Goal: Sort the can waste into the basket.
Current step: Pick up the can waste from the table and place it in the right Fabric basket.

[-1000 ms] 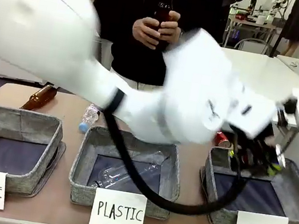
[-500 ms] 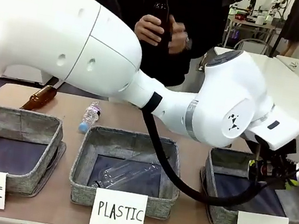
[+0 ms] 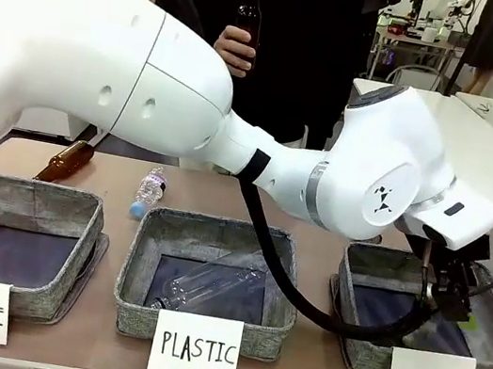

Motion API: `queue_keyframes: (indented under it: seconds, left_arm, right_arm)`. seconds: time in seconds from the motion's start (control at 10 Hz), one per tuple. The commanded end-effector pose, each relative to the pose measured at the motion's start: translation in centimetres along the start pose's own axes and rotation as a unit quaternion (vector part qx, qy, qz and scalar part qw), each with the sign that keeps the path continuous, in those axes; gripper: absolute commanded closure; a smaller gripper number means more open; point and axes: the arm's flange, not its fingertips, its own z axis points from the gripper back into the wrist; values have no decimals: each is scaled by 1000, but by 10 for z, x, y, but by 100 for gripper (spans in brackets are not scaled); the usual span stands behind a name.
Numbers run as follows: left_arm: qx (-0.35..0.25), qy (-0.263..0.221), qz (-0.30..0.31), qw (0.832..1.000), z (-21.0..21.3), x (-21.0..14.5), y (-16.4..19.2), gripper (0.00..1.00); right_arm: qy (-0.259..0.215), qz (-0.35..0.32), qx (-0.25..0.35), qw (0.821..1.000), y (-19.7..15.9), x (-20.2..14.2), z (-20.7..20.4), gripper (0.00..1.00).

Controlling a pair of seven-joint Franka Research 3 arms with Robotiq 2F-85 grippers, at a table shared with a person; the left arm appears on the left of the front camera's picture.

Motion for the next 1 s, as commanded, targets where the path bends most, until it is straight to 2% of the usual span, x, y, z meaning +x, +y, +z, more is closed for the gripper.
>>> queue_keyframes:
  seconds: [0.0,0.3,0.4,0.5,0.6,0.7,0.8,0.9]
  left_arm:
    - [-4,3,9,1000,2,4,3,0]
    - [0,8,9,1000,5,3,3,0]
    - [1,15,11,1000,14,3,3,0]
    - [-15,39,39,998,42,3,0,0]
    - [-34,58,72,995,107,-5,-10,0]
    - [-30,65,111,991,176,-28,-20,0]
    - [-10,95,162,982,249,-60,-32,0]
    - [36,111,223,968,311,-100,-37,0]
  right_arm:
    - [-12,2,1,1000,-2,-2,6,0]
    - [-12,2,1,1000,-2,-2,6,0]
    - [-12,2,1,1000,-2,-2,6,0]
    - [-12,2,1,1000,-2,-2,6,0]
    - [-12,2,1,1000,-2,-2,6,0]
    - [-12,2,1,1000,-2,-2,6,0]
    - [-12,2,1,1000,-2,-2,6,0]
    - [-12,2,1,1000,-2,-2,6,0]
